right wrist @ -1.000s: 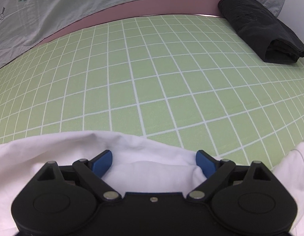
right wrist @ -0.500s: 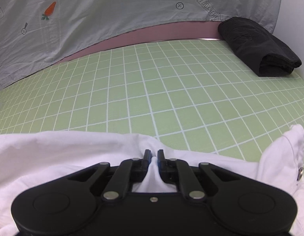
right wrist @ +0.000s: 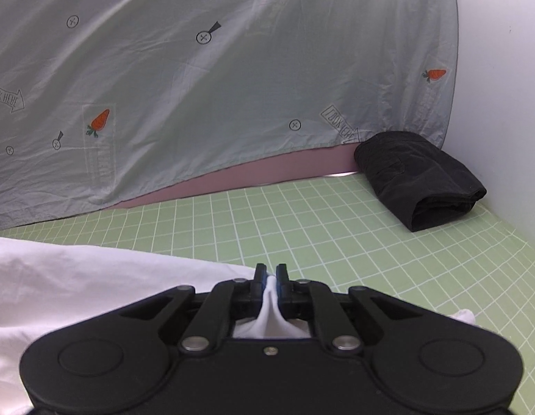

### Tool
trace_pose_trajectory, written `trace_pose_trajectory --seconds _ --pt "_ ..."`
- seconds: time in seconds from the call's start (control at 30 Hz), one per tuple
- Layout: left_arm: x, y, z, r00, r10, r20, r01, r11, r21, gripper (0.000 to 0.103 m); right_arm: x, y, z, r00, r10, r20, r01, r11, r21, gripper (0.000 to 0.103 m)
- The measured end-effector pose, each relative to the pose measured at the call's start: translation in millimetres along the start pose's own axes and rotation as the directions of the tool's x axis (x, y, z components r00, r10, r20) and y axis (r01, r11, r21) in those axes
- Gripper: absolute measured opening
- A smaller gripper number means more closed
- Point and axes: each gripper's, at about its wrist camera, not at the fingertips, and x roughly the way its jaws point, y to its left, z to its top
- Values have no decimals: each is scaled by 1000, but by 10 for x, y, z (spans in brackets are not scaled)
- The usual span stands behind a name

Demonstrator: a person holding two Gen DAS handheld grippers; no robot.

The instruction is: Fold clothes

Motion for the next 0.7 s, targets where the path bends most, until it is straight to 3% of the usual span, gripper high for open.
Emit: trace_pose_trajectory --seconds 0.13,0.23,0.4,0.53,0.6,0.7 --pt "-22 -126 382 992 -19 126 15 999 29 4 -82 56 338 994 -2 109 1 1000 11 5" --pt "108 -230 673 975 -24 222 8 998 70 4 -60 134 609 983 5 185 -7 1000 13 5" --pt "721 -399 1089 958 -33 284 13 997 74 4 228 303 1032 963 5 270 -3 1000 -8 5" --pt "1428 -447 1125 979 -30 204 22 999 42 6 680 444 1219 961 -31 273 31 1000 5 5" --pt "1610 -375 951 993 -13 121 9 999 37 13 1019 528 1167 980 -54 191 63 997 -42 10" --pt "1884 -267 689 1000 12 -4 -12 999 31 15 1550 654 1057 994 -98 49 104 986 -131 27"
